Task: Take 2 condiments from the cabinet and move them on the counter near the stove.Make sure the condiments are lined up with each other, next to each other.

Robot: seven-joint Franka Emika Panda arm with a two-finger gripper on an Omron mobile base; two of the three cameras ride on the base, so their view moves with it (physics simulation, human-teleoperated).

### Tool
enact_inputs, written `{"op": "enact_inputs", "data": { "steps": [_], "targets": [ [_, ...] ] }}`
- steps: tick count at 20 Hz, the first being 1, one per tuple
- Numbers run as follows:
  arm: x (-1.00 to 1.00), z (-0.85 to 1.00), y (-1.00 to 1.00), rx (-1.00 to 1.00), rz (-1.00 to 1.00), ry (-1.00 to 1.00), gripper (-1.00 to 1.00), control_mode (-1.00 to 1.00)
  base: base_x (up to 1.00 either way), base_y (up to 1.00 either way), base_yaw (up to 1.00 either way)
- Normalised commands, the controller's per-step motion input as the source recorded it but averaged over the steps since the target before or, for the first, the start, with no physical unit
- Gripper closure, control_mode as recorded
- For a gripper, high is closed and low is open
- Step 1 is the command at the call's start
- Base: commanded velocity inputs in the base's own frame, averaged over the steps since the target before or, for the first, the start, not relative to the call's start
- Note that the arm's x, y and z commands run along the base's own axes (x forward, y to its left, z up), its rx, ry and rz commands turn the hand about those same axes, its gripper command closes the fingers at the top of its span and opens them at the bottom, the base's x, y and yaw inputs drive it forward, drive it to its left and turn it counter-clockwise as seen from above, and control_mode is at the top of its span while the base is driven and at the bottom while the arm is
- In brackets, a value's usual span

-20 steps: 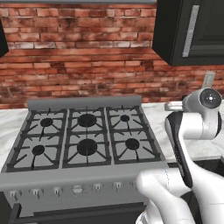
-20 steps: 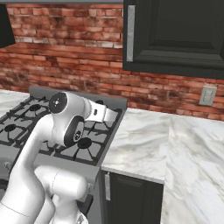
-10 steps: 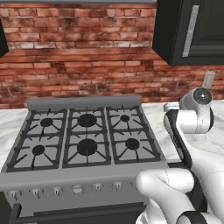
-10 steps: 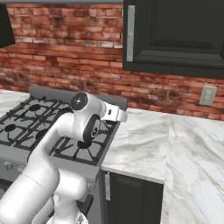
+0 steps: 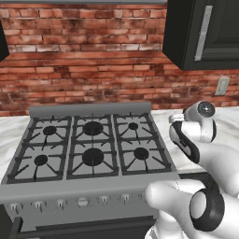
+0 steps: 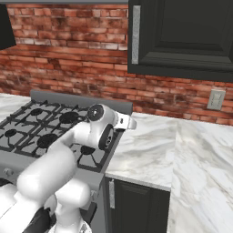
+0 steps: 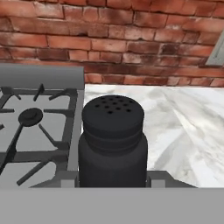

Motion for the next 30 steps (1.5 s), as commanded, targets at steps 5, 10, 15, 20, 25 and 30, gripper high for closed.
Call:
{"op": "enact_inputs", "data": {
  "steps": [5, 10, 15, 20, 25, 30],
  "targets": [
    [0.44, -0.35, -0.17, 0.0, 0.03, 0.0, 1.0, -1.0, 0.0, 0.0, 0.0],
    [0.32, -0.28, -0.16, 0.0, 0.03, 0.0, 1.0, -1.0, 0.0, 0.0, 0.0],
    [0.25, -0.23, -0.1, 0.0, 0.01, 0.0, 1.0, -1.0, 0.0, 0.0, 0.0],
    [0.2, -0.21, -0.1, 0.0, 0.01, 0.0, 1.0, -1.0, 0.0, 0.0, 0.0],
    [0.12, -0.1, -0.07, 0.0, 0.01, 0.03, 1.0, -1.0, 0.0, 0.0, 0.0],
    [0.04, -0.16, -0.1, 0.01, 0.04, 0.04, 1.0, -1.0, 0.0, 0.0, 0.0]
  ]
}}
